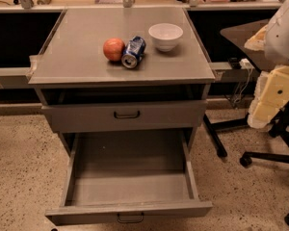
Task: Place apple into middle drawer
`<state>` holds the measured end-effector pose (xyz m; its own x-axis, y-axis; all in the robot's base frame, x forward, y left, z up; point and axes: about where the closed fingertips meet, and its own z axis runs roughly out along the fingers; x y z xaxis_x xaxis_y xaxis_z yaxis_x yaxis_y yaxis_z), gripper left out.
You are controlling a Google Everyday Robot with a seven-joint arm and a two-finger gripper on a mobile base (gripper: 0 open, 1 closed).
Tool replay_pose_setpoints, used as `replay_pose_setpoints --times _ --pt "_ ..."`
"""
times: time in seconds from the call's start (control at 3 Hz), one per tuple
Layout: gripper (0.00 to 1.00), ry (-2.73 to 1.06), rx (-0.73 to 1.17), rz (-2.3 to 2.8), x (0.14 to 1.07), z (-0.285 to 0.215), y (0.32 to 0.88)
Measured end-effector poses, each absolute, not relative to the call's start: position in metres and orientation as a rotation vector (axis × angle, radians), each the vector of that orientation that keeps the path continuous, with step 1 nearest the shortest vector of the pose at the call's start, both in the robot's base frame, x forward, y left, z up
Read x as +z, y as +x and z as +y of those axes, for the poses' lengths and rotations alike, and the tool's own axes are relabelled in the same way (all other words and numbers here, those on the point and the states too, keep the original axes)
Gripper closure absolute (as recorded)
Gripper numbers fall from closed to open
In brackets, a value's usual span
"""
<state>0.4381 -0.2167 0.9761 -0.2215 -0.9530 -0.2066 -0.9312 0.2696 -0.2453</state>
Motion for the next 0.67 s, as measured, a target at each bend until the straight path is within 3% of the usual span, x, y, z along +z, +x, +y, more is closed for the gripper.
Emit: replay_pose_setpoints --times 0.33,0.67 --pt "0.0 -1.725 -0.098 2.232 0.976 -0.217 0.438" --pt "0.0 -1.856 -0.103 2.179 0.961 -0.172 0.453"
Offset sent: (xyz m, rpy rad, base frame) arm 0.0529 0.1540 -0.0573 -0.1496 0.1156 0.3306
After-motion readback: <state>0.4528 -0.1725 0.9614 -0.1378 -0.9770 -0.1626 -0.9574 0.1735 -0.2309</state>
